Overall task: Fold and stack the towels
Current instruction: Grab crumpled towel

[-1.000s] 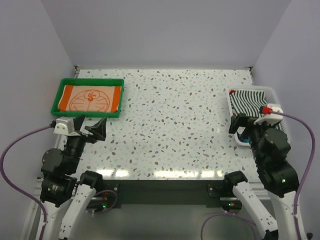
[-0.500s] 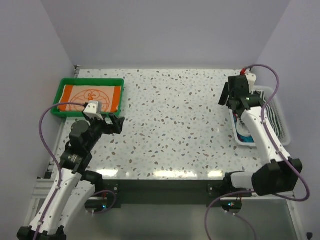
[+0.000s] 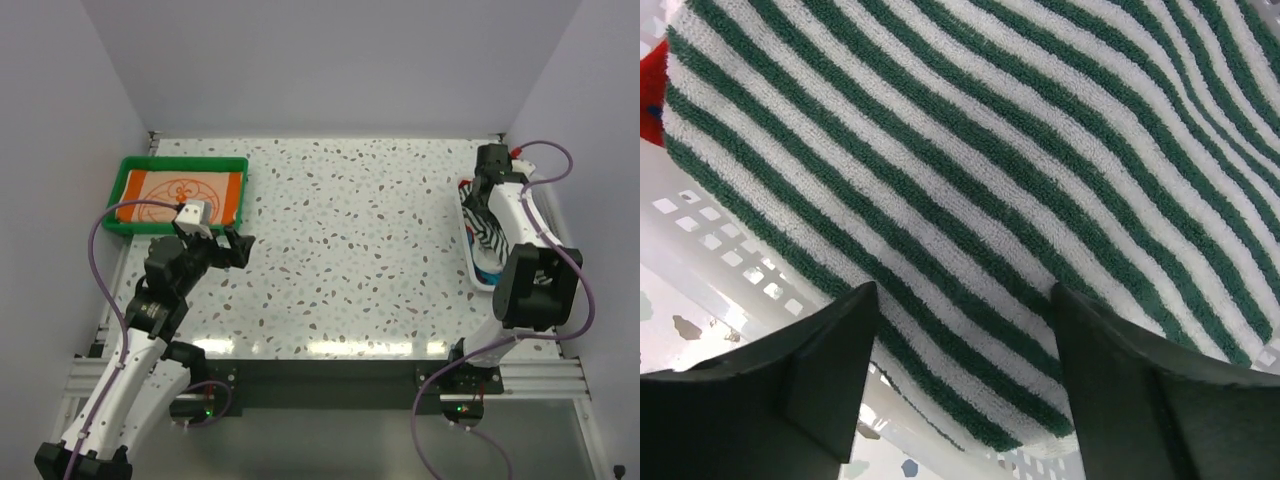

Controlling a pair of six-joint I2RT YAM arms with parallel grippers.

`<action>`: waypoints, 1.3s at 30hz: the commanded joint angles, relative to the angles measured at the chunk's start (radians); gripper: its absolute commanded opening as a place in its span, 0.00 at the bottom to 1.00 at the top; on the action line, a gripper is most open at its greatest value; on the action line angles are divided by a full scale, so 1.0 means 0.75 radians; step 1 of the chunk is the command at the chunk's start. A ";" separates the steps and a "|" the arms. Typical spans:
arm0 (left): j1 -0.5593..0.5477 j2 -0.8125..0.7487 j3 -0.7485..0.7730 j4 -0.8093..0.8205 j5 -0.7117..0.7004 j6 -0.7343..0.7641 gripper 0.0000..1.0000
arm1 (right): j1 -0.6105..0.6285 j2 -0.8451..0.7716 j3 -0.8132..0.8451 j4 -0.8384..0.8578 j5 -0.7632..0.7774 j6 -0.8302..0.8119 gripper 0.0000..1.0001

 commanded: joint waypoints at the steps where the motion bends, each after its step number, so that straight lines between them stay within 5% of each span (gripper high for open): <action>1: -0.005 -0.004 -0.004 0.089 0.040 0.014 1.00 | -0.012 0.002 0.004 0.060 -0.003 0.068 0.69; 7: -0.015 -0.010 -0.004 0.085 0.036 0.016 1.00 | -0.012 -0.018 -0.033 0.056 0.001 0.035 0.18; 10: -0.019 -0.010 -0.004 0.085 0.036 0.018 1.00 | -0.012 -0.053 -0.025 0.046 0.018 0.005 0.01; 26: -0.029 -0.030 -0.006 0.077 0.034 0.016 1.00 | -0.012 -0.169 -0.111 0.156 -0.154 -0.071 0.00; 32: -0.031 -0.043 -0.006 0.079 0.023 0.020 1.00 | -0.008 -0.217 0.093 0.146 -0.293 -0.194 0.00; 39: -0.033 -0.036 -0.006 0.074 0.017 0.020 1.00 | 0.282 -0.243 0.320 0.119 -0.348 -0.290 0.00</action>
